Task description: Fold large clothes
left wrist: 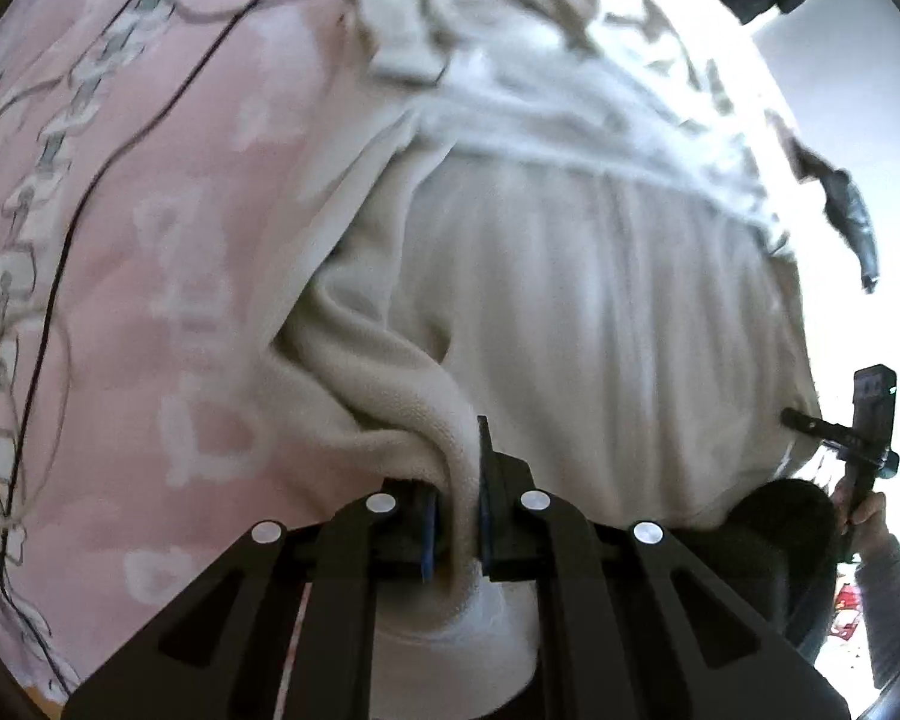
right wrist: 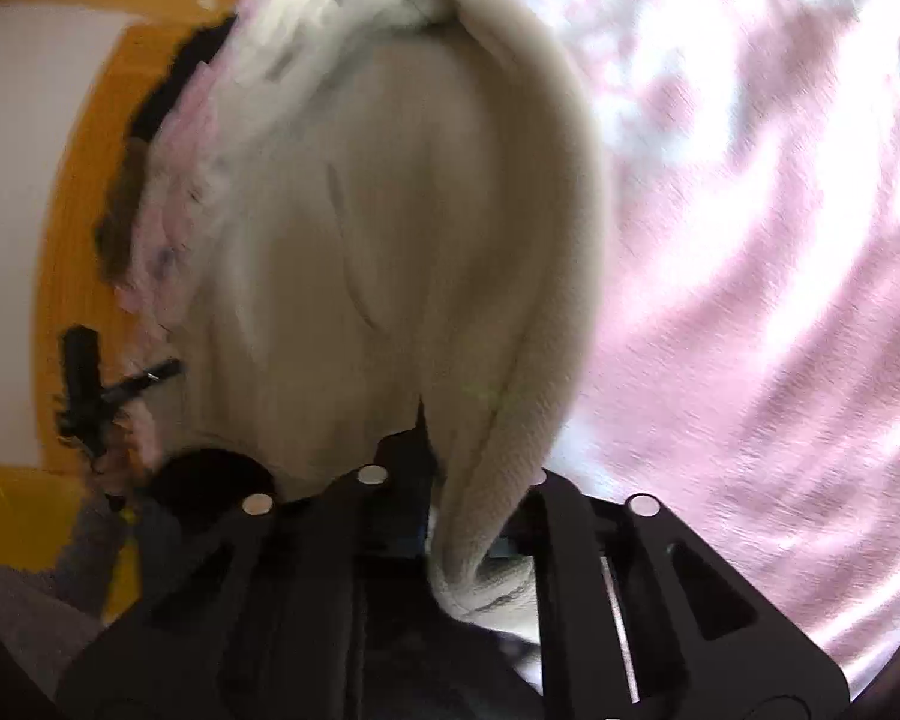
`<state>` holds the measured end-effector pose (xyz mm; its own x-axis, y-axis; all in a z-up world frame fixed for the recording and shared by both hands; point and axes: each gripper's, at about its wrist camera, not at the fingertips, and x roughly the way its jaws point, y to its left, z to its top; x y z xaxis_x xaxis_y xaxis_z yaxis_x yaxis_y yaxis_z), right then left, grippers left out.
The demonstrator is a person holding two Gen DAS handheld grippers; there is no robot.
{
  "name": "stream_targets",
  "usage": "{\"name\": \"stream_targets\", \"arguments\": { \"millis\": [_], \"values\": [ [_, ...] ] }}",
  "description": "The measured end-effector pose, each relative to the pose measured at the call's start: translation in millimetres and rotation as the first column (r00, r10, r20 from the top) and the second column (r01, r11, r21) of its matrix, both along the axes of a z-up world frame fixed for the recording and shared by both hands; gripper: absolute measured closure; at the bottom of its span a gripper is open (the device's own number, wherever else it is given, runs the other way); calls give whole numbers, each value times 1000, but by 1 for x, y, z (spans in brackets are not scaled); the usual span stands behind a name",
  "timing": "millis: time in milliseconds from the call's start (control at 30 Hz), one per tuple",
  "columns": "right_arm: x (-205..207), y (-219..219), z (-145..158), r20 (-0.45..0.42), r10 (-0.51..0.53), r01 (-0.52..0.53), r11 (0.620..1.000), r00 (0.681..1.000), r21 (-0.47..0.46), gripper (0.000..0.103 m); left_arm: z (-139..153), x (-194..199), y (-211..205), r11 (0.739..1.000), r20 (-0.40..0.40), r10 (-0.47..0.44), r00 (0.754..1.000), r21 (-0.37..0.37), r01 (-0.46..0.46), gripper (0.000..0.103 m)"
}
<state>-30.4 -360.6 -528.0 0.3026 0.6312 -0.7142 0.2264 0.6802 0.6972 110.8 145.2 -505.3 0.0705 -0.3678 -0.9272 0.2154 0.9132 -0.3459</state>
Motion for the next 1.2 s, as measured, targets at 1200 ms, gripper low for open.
{"name": "stream_targets", "arguments": {
  "millis": [1200],
  "values": [
    [396,-106,109,210,-348,291,921,914,260,98,116,383,-14,975,335,209,919,0,-221,96]
  ]
}}
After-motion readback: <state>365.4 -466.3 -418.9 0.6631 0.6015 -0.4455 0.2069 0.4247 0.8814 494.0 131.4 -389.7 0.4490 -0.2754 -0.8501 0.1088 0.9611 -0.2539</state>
